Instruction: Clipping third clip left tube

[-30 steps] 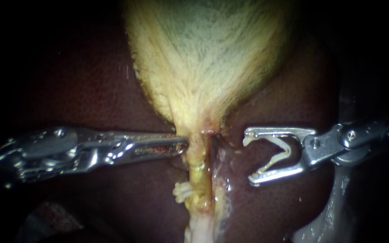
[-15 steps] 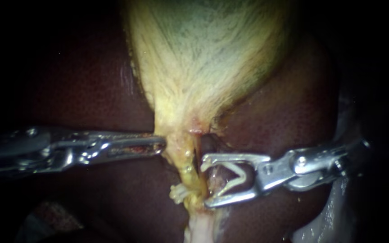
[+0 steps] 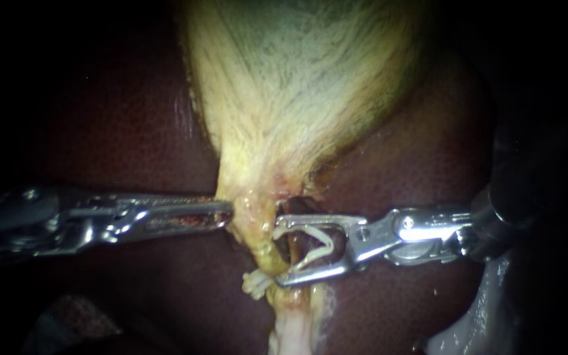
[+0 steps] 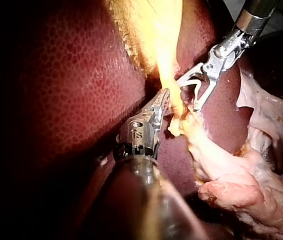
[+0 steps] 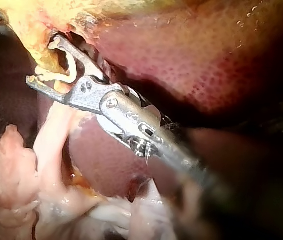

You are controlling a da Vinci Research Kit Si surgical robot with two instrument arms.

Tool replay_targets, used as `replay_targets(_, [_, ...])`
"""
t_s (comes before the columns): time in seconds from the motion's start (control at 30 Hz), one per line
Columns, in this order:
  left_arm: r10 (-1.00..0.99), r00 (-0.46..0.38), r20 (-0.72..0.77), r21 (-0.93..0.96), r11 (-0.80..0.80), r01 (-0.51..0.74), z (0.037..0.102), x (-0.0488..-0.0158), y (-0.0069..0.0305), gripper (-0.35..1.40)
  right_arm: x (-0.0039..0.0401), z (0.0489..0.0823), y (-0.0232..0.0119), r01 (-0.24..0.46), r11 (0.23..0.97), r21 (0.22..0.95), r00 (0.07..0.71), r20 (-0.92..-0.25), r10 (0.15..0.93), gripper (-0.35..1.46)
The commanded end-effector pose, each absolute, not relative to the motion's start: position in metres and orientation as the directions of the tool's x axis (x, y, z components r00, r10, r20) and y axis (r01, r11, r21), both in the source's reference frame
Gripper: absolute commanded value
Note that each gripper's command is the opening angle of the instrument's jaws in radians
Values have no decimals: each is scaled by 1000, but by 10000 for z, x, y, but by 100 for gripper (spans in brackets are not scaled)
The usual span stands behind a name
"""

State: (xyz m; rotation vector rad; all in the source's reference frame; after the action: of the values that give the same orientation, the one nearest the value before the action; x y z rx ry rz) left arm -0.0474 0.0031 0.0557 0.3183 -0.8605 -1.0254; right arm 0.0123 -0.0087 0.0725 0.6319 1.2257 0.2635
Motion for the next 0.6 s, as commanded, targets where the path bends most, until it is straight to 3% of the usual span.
replay_targets(0.03, [-848, 236, 474, 602, 508, 616, 557, -475, 31, -35, 126, 728, -90, 142, 803, 578, 338, -791, 510, 59])
replay_targets(0.2, [-848, 236, 474, 602, 508, 616, 557, -477, 31, -35, 139, 730, -103, 149, 806, 573, 340, -795, 503, 59])
replay_targets(0.47, [-849, 235, 474, 601, 507, 618, 558, -480, 32, -35, 157, 713, -129, 284, 747, 601, 358, -789, 499, 55])
replay_targets(0.6, [-849, 234, 474, 601, 506, 618, 558, -481, 33, -35, 169, 712, -129, 298, 749, 591, 359, -797, 486, 55])
